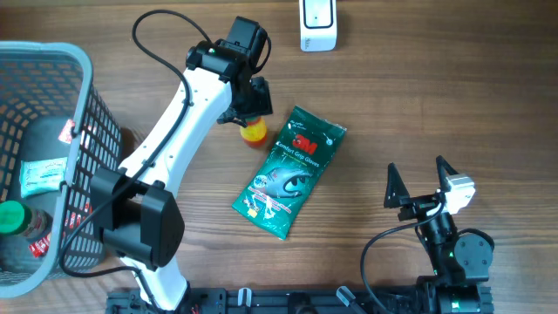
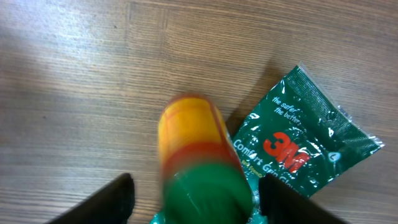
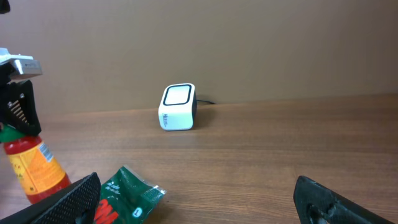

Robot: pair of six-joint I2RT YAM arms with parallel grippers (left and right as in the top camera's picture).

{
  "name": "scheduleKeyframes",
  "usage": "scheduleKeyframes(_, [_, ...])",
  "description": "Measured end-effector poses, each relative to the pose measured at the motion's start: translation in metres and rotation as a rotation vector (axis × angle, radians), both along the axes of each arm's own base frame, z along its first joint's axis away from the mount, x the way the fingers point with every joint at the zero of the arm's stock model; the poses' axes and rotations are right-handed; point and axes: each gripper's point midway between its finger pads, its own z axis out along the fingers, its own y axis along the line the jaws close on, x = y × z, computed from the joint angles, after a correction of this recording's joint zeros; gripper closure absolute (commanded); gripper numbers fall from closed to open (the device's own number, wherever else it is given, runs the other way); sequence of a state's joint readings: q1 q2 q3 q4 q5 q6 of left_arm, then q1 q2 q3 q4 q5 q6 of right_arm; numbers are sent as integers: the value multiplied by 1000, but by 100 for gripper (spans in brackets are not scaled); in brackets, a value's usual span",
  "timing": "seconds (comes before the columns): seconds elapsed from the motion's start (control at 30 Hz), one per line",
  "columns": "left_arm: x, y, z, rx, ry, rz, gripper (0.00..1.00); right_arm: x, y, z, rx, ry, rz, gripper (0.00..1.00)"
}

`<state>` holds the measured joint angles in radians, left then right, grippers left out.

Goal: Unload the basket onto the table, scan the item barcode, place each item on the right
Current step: 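Lift the red-capped sauce bottle and set it upright beside the gloves, then return the left gripper into the basket and grasp the green-lidded jar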

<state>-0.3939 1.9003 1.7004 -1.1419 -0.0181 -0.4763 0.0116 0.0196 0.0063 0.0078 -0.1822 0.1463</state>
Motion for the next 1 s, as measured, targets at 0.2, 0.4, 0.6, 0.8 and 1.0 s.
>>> scheduleKeyframes(0.2, [0,1,6,-4,-16,4,0,0,0,0,0,0,0,0])
scheduleKeyframes(0.4, [7,23,185,-88,-529,70,0,0,0,0,0,0,0,0])
scheduleKeyframes(0.6, [-20,91,297,27,-916,293,0,0,0,0,0,0,0,0])
scheduleKeyframes(0.8, [-29,126,305,173,-952,423,0,0,0,0,0,0,0,0])
scheduleKeyframes(1.0, [-87,203,352,169,-1093,696,0,0,0,0,0,0,0,0])
